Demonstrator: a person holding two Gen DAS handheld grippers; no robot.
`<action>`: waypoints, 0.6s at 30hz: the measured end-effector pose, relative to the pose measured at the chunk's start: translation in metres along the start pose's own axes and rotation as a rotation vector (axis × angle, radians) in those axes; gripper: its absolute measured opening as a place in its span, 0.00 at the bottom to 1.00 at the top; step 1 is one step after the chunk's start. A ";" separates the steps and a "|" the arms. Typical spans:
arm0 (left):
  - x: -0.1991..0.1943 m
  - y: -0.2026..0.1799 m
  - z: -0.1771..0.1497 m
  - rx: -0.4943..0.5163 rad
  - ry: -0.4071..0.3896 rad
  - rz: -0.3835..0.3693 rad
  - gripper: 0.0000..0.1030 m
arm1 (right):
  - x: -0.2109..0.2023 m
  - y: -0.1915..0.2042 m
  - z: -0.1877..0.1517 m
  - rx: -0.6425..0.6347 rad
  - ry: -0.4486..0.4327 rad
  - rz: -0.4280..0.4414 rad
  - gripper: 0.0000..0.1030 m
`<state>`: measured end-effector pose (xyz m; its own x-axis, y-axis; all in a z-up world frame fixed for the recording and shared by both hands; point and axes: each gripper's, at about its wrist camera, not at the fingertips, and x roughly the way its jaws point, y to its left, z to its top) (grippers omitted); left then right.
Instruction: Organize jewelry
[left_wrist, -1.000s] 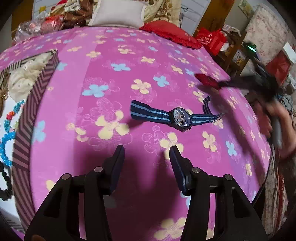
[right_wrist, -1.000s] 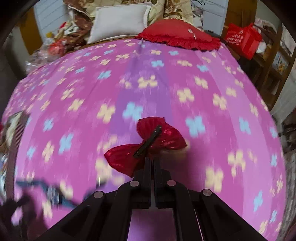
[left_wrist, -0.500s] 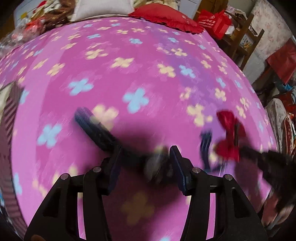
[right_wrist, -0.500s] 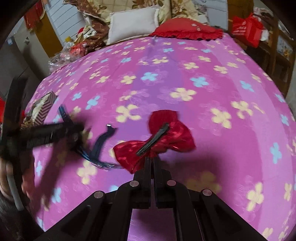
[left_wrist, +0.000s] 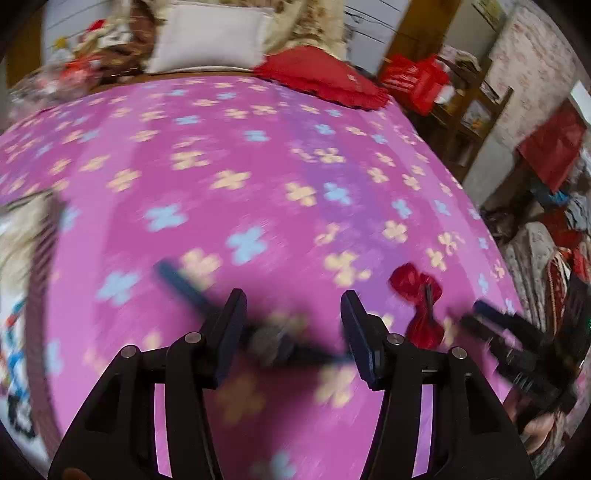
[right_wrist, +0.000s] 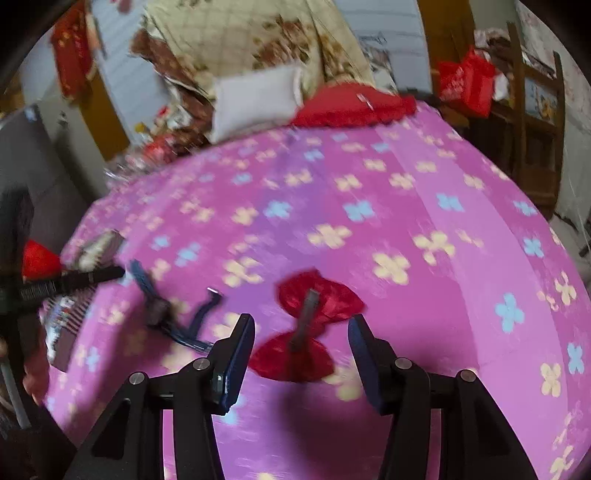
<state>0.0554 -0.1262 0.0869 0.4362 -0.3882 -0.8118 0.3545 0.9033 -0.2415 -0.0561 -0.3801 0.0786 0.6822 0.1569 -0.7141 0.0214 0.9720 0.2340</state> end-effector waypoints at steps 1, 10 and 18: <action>-0.007 0.007 -0.007 -0.017 -0.003 0.023 0.51 | 0.000 0.009 0.002 -0.016 -0.004 0.024 0.49; -0.026 0.064 -0.065 -0.178 0.027 0.101 0.51 | 0.063 0.100 0.012 -0.212 0.112 0.066 0.38; -0.049 0.085 -0.072 -0.216 -0.047 0.090 0.51 | 0.092 0.106 -0.022 -0.127 0.255 0.135 0.38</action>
<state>0.0051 -0.0169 0.0680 0.4978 -0.3076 -0.8109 0.1290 0.9508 -0.2815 -0.0074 -0.2592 0.0230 0.4667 0.3092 -0.8286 -0.1597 0.9509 0.2650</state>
